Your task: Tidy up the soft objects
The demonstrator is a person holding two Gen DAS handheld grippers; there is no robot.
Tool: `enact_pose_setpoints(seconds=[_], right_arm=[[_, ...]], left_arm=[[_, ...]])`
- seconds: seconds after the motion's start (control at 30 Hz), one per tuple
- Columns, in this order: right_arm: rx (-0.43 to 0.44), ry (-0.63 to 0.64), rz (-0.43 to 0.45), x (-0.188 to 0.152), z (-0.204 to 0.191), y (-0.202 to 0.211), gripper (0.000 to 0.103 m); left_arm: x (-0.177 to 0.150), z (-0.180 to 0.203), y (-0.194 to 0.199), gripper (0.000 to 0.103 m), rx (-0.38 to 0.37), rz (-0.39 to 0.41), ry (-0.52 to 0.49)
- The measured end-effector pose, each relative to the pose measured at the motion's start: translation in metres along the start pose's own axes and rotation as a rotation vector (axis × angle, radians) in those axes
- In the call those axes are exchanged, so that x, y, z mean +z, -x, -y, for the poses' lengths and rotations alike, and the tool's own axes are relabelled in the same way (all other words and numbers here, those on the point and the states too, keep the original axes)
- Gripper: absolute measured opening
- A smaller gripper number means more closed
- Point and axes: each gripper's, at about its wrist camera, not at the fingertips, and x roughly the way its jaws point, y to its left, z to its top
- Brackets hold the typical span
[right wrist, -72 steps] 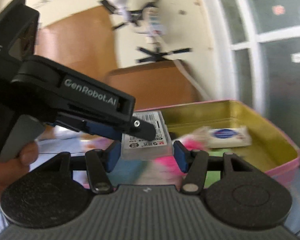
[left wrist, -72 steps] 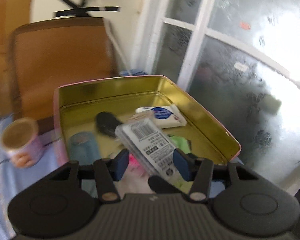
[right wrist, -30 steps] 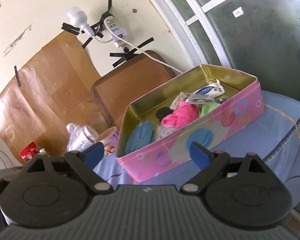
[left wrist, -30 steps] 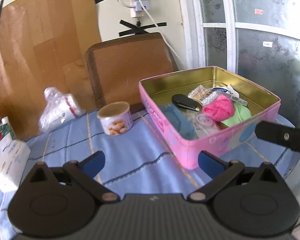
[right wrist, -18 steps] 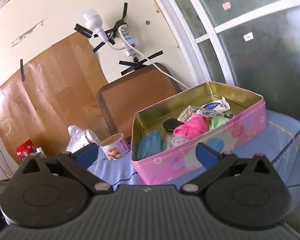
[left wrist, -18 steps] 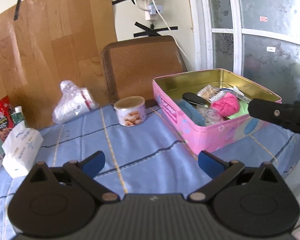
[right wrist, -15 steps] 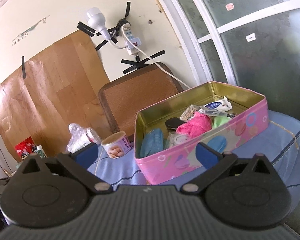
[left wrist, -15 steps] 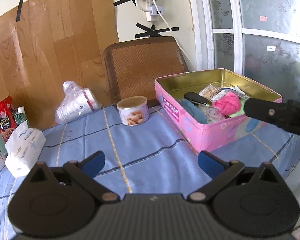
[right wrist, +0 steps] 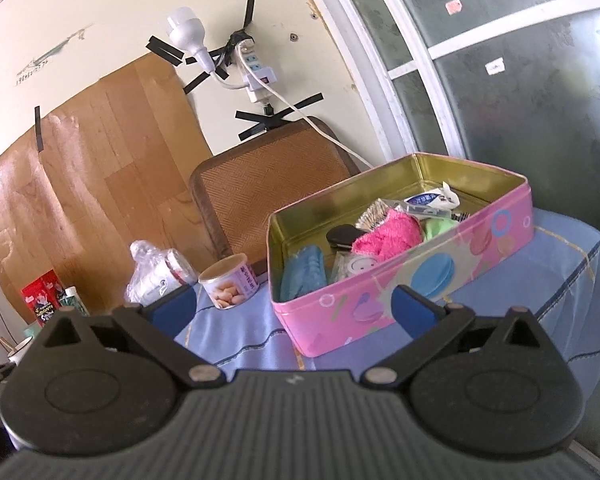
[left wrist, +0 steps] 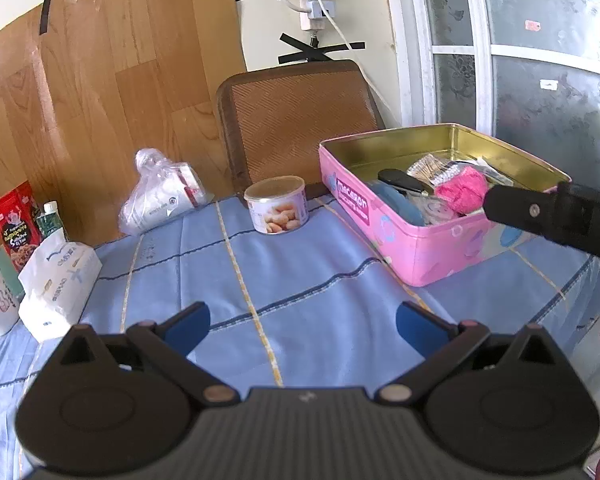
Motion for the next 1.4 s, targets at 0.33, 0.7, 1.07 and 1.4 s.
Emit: enact_pose_setpoints(seconds=[0.33,0.7,1.07,1.4], right_arm=[[-0.005,-0.004,0.020,-0.002,-0.002,0.002,0.103],[-0.012,-0.007,0.043,-0.003,-0.003,0.004,0.103],[-0.020,-0.018,0.034,-0.007,-0.004,0.004,0.103],[-0.023,-0.033,0.020,-0.010,-0.001,0.002,0.103]], left_arm=[[-0.002,0.000,-0.004,0.103,-0.003,-0.028,-0.004],[-0.003,0.000,-0.010,0.103,-0.040,-0.088,0.004],[-0.005,0.001,-0.010,0.103,-0.019,-0.088,-0.024],[-0.007,0.001,-0.013,0.103,-0.005,-0.101,-0.019]])
